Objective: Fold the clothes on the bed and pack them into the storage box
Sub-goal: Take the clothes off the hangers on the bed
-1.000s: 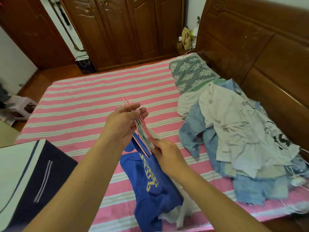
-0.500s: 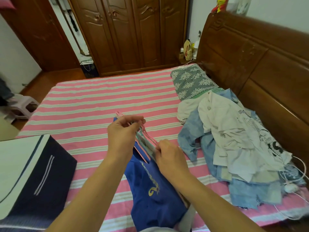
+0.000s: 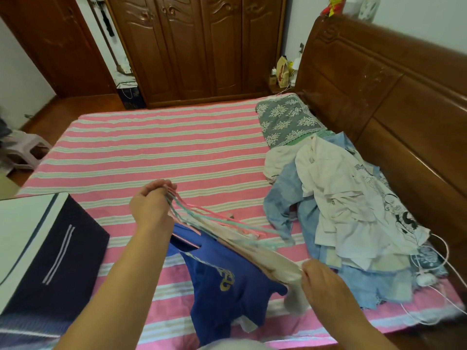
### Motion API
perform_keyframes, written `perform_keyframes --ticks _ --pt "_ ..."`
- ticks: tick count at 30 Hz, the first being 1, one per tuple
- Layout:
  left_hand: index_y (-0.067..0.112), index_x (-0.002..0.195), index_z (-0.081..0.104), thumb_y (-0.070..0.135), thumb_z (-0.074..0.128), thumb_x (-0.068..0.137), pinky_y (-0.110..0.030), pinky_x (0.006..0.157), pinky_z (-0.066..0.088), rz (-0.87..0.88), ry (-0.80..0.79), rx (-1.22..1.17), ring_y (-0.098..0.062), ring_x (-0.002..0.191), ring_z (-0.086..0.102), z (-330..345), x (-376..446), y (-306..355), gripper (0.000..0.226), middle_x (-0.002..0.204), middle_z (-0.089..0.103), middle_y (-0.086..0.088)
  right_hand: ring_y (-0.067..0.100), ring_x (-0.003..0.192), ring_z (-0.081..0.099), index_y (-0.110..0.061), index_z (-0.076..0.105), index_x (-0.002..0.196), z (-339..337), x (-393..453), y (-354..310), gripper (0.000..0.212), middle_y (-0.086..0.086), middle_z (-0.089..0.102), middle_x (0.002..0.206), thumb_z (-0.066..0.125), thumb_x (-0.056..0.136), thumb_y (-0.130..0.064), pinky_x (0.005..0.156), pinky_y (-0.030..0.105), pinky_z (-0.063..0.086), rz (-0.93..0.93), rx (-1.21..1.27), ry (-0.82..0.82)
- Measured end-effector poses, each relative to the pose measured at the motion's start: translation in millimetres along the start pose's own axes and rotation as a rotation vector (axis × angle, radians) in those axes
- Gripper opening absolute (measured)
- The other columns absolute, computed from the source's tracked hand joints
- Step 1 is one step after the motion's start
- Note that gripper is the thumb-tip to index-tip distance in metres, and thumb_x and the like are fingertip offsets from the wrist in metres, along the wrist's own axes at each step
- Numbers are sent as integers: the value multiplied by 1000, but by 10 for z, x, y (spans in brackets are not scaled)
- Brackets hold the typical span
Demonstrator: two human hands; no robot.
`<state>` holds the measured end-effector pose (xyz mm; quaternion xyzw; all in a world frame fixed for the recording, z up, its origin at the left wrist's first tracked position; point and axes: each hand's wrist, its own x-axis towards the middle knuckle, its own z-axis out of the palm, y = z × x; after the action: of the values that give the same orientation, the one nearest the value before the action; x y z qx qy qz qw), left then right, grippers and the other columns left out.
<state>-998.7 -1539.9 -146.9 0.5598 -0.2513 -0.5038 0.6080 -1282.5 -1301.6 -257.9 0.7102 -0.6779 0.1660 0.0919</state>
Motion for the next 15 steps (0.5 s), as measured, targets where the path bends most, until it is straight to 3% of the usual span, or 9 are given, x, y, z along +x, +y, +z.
perform_keyframes --ticks 1,2,4,6,8,11,13,15 --pt "6 84 60 -15 40 98 -34 80 56 -91 -2 -43 -22 74 67 -2 79 -20 32 84 63 -13 15 45 53 -17 47 79 -2 -54 43 22 -1 41 75 40 99 -13 44 20 36 38 6 -49" --pt "6 86 57 -13 36 100 -35 82 55 -190 -19 -64 -23 74 64 3 142 -28 31 86 59 -13 16 44 52 -17 47 79 34 -77 70 19 -1 42 74 60 90 -8 42 20 33 93 55 -74" --pt "4 88 52 -12 29 102 -36 93 51 -382 -64 -71 -22 76 58 9 206 -53 31 87 53 -12 15 47 45 -19 47 75 148 -72 50 38 -3 47 65 83 76 -5 44 16 24 326 202 -170" --pt "1 90 53 -10 30 104 -38 101 48 -504 -81 -69 -19 76 56 -2 215 -83 30 87 51 -11 18 59 47 -20 44 77 286 51 -92 29 -7 47 65 68 92 -14 50 25 28 452 276 -261" --pt "-1 94 56 -8 32 104 -36 98 48 -537 -98 -59 -20 79 58 -13 193 -64 27 89 55 -12 21 67 50 -19 46 81 421 229 -305 18 -6 49 70 53 98 -17 57 30 34 411 395 -322" --pt "2 97 58 -8 34 104 -30 90 50 -506 -104 -144 -22 80 62 -23 207 71 28 91 60 -11 21 70 48 -24 46 83 479 385 -643 15 -7 48 74 49 95 -15 57 27 31 273 531 -375" --pt "5 93 58 -8 36 103 -30 81 54 -461 -106 -233 -21 79 63 -68 262 194 28 90 62 -10 15 65 42 -25 44 81 489 311 -705 21 -12 42 71 55 91 -11 53 24 28 259 534 -292" --pt "7 92 58 -7 38 103 -30 75 56 -431 -124 -348 -20 78 64 -151 310 318 26 87 63 -9 13 63 38 -21 50 79 537 108 -630 20 -8 45 71 61 83 -5 53 26 31 228 504 -104"
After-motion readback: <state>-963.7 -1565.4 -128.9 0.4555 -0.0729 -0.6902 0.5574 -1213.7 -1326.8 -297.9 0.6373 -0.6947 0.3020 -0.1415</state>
